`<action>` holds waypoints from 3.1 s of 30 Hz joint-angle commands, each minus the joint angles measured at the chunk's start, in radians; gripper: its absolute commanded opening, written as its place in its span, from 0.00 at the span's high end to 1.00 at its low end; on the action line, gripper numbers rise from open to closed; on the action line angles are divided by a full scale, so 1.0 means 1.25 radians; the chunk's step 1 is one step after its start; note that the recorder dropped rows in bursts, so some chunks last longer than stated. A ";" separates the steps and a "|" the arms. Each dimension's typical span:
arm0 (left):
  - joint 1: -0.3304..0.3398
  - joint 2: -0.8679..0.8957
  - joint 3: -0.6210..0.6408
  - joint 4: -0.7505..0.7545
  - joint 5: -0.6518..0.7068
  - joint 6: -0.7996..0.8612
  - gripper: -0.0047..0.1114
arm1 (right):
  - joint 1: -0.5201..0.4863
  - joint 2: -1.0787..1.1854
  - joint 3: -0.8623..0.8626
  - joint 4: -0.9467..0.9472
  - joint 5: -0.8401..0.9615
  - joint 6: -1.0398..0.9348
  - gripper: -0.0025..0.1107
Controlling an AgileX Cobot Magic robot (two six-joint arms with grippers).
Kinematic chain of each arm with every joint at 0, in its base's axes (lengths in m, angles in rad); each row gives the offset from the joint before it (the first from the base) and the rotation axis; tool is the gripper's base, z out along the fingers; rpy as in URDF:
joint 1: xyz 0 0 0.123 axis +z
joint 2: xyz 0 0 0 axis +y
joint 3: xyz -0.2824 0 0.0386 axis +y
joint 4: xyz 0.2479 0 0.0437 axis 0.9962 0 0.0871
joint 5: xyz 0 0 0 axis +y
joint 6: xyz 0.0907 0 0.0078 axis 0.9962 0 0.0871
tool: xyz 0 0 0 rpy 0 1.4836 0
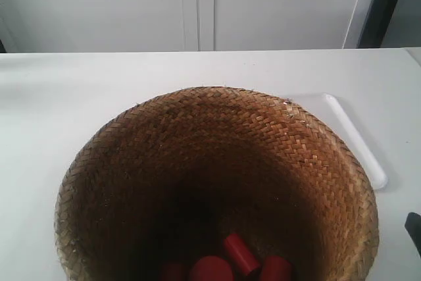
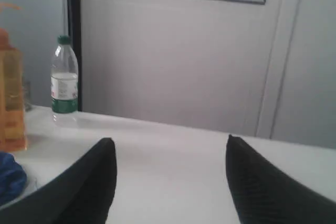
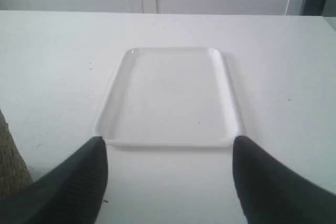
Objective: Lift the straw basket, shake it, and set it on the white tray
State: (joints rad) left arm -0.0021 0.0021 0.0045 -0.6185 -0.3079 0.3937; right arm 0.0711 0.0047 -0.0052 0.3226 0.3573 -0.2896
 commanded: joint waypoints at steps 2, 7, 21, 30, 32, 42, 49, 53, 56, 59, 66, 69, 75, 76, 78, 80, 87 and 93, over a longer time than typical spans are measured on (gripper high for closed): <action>0.000 -0.002 -0.004 -0.019 -0.061 -0.323 0.40 | -0.002 -0.004 0.004 0.039 -0.091 0.006 0.42; 0.000 -0.002 -0.055 0.697 0.137 -1.012 0.40 | -0.002 -0.004 0.004 0.276 -0.134 0.031 0.42; 0.000 0.111 -0.118 1.661 -0.076 -1.880 0.40 | -0.002 -0.004 0.004 0.379 -0.239 0.218 0.42; 0.000 0.164 -0.146 1.710 -0.444 -2.008 0.38 | -0.002 -0.004 0.004 0.376 -0.196 0.213 0.42; 0.000 0.194 -0.169 1.675 -0.530 -2.008 0.36 | -0.002 -0.004 0.004 0.376 -0.190 0.213 0.42; 0.000 0.231 -0.260 1.491 -0.359 -1.452 0.35 | -0.002 -0.004 0.004 0.376 -0.155 0.213 0.42; 0.000 0.232 -0.238 1.139 -0.445 -0.805 0.41 | -0.002 -0.004 0.004 0.376 -0.155 0.213 0.42; 0.000 0.257 -0.237 1.068 -0.433 -0.778 0.41 | -0.002 -0.004 0.004 0.376 -0.160 0.213 0.42; 0.000 0.310 -0.253 1.020 -0.351 -0.867 0.41 | -0.002 -0.004 0.004 0.376 -0.160 0.213 0.42; 0.000 0.377 -0.302 1.049 -0.162 -1.066 0.41 | -0.002 -0.004 0.004 0.376 -0.158 0.213 0.42; 0.000 0.533 -0.411 1.724 -0.092 -1.832 0.41 | -0.002 -0.004 0.004 0.376 -0.155 0.213 0.42; 0.000 0.583 -0.468 1.890 -0.166 -1.924 0.41 | -0.002 -0.004 0.004 0.376 -0.155 0.213 0.42; 0.000 0.585 -0.474 1.519 -0.425 -1.183 0.41 | -0.002 -0.004 0.004 0.376 -0.157 0.213 0.42; 0.000 0.585 -0.467 1.438 -0.509 -1.047 0.43 | -0.002 -0.004 0.004 0.376 -0.159 0.213 0.42; 0.000 0.585 -0.452 1.324 -0.612 -0.847 0.45 | -0.002 -0.004 0.004 0.376 -0.163 0.213 0.42; 0.000 0.585 -0.446 1.283 -0.607 -0.730 0.48 | -0.002 -0.004 0.004 0.373 -0.165 0.213 0.42; 0.000 0.689 -0.447 1.274 -0.484 -0.656 0.52 | -0.002 -0.004 0.004 0.373 -0.165 0.213 0.42; 0.000 0.787 -0.548 1.644 -0.230 -1.473 0.52 | -0.002 -0.004 0.004 0.370 -0.160 0.213 0.42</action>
State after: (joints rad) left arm -0.0021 0.9547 -0.6211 1.2014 -0.7022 -1.0119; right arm 0.0711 0.0028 -0.0052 0.7944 0.1585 -0.0204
